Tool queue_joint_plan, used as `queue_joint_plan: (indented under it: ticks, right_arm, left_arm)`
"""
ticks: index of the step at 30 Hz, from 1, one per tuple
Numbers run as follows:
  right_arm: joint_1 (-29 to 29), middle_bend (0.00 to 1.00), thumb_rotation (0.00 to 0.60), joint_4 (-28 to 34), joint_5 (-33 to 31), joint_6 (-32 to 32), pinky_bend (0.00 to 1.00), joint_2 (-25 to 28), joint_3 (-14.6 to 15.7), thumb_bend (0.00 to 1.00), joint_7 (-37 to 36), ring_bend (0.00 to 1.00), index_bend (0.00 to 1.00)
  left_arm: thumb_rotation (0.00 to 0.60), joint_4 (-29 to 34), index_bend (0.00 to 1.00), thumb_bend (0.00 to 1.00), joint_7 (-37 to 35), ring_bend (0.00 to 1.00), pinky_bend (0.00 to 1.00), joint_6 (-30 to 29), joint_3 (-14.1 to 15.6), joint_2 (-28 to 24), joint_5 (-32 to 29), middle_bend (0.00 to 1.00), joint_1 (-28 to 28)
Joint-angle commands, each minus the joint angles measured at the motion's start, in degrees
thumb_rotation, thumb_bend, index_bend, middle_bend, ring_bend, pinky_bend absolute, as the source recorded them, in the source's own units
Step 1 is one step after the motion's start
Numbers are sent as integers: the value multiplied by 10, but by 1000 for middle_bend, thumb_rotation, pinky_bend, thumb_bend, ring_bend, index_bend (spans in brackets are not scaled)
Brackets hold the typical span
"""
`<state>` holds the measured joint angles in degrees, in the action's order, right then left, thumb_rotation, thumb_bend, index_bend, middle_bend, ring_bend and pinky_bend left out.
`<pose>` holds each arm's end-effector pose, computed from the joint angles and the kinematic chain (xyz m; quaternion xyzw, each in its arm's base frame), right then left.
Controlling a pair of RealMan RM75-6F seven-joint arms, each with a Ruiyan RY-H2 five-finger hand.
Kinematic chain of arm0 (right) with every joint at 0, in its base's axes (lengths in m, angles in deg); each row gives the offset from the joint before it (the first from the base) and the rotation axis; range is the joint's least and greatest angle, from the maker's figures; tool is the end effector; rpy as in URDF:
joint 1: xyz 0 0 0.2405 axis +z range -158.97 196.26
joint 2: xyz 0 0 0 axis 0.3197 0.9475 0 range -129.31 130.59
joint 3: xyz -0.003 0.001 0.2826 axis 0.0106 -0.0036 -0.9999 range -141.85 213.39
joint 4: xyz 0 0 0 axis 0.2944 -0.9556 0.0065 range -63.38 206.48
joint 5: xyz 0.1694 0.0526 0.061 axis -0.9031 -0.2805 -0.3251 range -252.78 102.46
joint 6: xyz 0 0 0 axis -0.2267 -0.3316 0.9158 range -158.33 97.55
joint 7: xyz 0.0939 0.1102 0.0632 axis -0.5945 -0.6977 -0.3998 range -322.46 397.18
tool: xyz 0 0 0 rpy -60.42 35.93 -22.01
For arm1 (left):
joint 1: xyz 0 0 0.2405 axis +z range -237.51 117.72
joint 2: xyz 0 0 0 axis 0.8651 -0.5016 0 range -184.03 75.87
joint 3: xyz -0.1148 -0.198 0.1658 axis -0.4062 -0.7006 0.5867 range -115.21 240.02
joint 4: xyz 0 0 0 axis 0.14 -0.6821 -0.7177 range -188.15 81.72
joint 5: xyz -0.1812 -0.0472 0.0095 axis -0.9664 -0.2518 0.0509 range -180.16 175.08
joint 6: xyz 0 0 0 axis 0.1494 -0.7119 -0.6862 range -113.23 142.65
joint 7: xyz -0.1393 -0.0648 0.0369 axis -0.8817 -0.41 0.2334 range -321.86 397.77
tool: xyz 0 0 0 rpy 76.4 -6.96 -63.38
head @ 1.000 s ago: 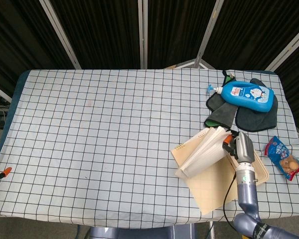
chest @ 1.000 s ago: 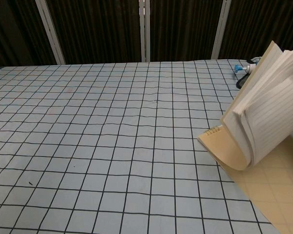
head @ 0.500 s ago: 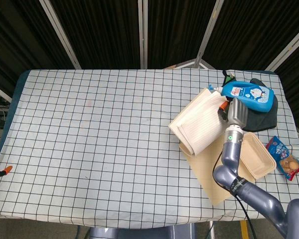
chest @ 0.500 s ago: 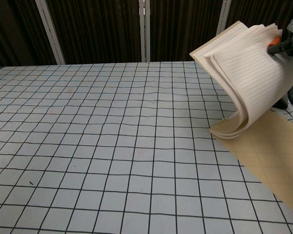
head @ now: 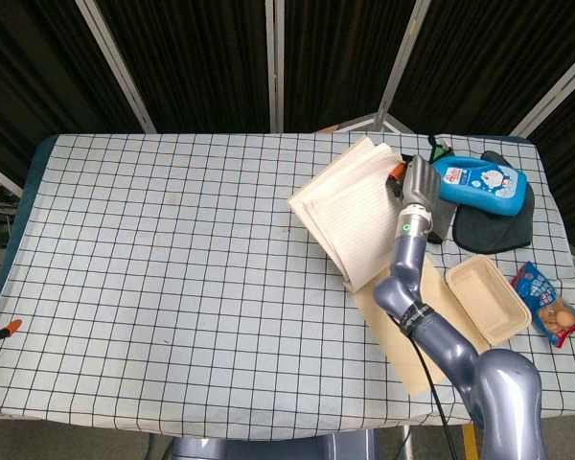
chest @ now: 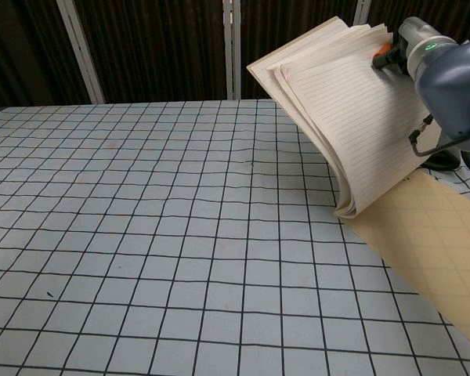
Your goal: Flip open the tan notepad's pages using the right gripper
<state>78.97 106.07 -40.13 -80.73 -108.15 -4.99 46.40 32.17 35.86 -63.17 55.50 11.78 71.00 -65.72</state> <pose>-0.1755 -0.5223 0.0395 0.3698 -0.5589 0.4801 0.5660 -0.3749 0.2122 0.2014 -0.5343 -0.4334 -0.3357 0.6434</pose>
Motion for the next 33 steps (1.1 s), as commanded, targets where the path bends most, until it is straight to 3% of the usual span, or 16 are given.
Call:
queue_joint_plan:
  ticks: [1,5,10,18,20,22,24,25,28,33]
  right_arm:
    - [18,709,600,-33,10,19,669,-19,0,805,-21,618,712]
    - [36,648,600,-69,9,74,609,-34,-5,746,-57,572,665]
    - [71,647,600,-142,22,101,606,-57,-8,735,-93,569,663]
    - [105,601,600,-238,51,171,556,-84,6,689,-124,527,620]
    - [104,502,600,-244,57,204,444,-83,10,627,-136,413,527]
    - [100,240,600,-246,65,236,178,-80,16,450,-146,139,280]
    - [98,60,600,-250,74,252,30,-80,21,294,-159,11,91]
    - [99,14,600,-251,76,254,2,-80,21,235,-165,0,31]
    - [102,0,600,-256,84,254,0,-80,22,157,-181,0,0]
    - [102,0,600,-254,98,245,0,-78,28,130,-199,0,0]
  left_arm:
    - [600,1,0,26,-1,0,0,-1,0,-1,0,0,0]
    - [600,3,0,25,-2,0,0,1,0,-2,-1,0,0]
    - [600,6,0,26,2,0,0,-1,2,-3,2,0,0]
    - [600,-3,0,26,-1,0,0,8,2,1,-4,0,-3]
    - [600,-6,0,26,-1,0,0,13,2,3,-8,0,-5]
    - [600,-8,0,26,0,0,0,17,2,4,-11,0,-6]
    - [600,-10,0,26,1,0,0,21,3,5,-12,0,-7]
    - [600,-10,0,26,2,0,0,22,3,6,-13,0,-8]
    - [600,-11,0,26,5,0,0,23,3,8,-13,0,-9]
    - [600,-10,0,25,7,0,0,22,3,8,-13,0,-10]
